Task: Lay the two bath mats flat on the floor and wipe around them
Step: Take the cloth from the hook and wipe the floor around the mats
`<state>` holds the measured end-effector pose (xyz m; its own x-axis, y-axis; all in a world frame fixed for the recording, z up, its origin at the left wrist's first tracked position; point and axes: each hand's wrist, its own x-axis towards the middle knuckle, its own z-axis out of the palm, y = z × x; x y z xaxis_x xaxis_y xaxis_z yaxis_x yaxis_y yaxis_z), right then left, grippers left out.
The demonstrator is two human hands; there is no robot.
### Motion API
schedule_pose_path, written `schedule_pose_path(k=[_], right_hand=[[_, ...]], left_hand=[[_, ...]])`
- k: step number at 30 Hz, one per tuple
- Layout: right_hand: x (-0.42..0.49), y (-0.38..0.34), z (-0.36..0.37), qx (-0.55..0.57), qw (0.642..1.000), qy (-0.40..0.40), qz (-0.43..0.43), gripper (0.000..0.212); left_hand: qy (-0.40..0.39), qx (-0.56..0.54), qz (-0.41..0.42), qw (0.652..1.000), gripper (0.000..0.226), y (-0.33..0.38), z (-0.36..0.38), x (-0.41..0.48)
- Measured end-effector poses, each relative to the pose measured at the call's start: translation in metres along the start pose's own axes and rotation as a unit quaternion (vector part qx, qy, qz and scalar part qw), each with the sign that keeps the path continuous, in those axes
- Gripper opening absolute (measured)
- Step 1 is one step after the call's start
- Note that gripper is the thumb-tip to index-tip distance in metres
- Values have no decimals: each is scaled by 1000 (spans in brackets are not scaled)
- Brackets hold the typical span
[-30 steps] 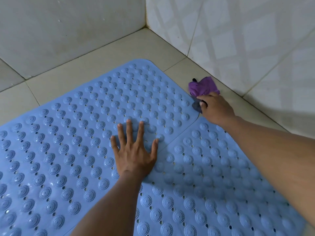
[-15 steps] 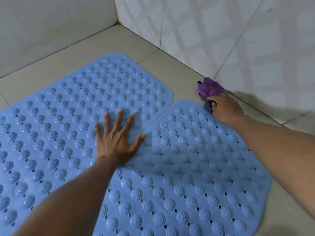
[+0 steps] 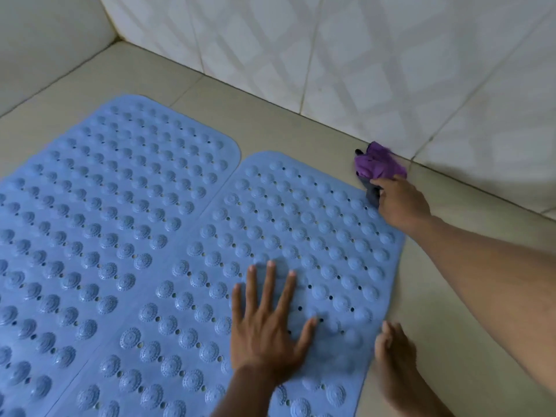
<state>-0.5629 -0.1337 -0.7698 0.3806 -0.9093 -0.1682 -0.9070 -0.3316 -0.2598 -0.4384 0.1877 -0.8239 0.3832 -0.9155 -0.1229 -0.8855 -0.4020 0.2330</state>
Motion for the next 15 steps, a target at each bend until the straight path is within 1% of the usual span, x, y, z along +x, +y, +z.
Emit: schedule_pose_path(k=[3,5,9,12,15], right_hand=[[-30,18,-4,4,999,4,40,39],[-55,30,-9,8,997,-6,70,36],[-110,41,-8,5,994,-32,104,30],[-137,36,10,18,991,-6,129,36],[-152,30,24,25,989,23,145,37]], left_hand=[[-3,18,-2,1000,84,-3,-1,4],[-27,21,-8,999,85,-2,-4,4],[-45,23,-16,999,86,0,-9,4],[-41,22,-19,999,85,0,-9,4],[-30,24,-19,999,85,0,-7,4]])
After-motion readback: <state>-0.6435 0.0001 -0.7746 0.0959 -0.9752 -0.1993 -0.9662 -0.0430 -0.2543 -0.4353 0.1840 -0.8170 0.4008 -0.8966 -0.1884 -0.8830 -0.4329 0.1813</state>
